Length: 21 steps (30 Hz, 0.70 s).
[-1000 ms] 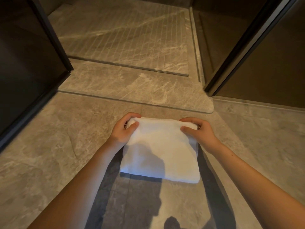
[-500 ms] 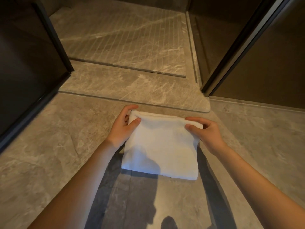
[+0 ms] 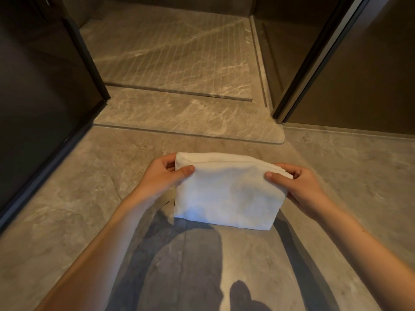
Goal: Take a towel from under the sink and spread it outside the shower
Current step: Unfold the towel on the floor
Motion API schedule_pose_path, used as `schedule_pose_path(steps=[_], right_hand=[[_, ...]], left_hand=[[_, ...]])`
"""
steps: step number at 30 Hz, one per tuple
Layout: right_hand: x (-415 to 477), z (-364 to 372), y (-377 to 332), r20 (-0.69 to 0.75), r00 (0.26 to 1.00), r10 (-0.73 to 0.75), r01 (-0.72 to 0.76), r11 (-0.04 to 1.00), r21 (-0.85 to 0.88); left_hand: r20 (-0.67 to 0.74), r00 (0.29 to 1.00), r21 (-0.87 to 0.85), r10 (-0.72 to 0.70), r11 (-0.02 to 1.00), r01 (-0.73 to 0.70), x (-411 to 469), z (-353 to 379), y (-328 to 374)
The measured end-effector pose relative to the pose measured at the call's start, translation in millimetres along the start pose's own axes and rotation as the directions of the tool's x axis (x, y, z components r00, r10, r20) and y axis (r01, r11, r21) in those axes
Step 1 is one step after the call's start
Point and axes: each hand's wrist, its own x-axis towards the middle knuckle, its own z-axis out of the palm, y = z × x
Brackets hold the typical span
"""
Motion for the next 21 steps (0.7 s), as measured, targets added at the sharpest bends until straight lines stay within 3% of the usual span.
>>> schedule_pose_path(steps=[6, 10, 15, 21], right_hand=[[-22.8, -0.5, 5.2, -0.011, 0.998, -0.057, 0.056, 0.997, -0.060], [-33.8, -0.2, 2.7, -0.012, 0.983, -0.181, 0.175, 0.966, -0.190], [-48.6, 3.8, 1.9, 0.012, 0.970, -0.244, 0.241, 0.944, -0.226], [-79.8, 6.3, 6.6, 0.065, 0.964, -0.259, 0.267, 0.930, -0.255]], left_hand=[[0.010, 1.000, 0.110, 0.028, 0.994, -0.029, -20.2, 3.8, 4.2], [0.072, 0.988, 0.265, 0.134, 0.953, -0.148, -27.0, 9.2, 16.7], [0.118, 0.973, 0.408, 0.199, 0.884, -0.230, -38.8, 10.5, 23.0], [0.132, 0.975, 0.429, 0.180, 0.876, -0.220, -70.7, 7.1, 19.6]])
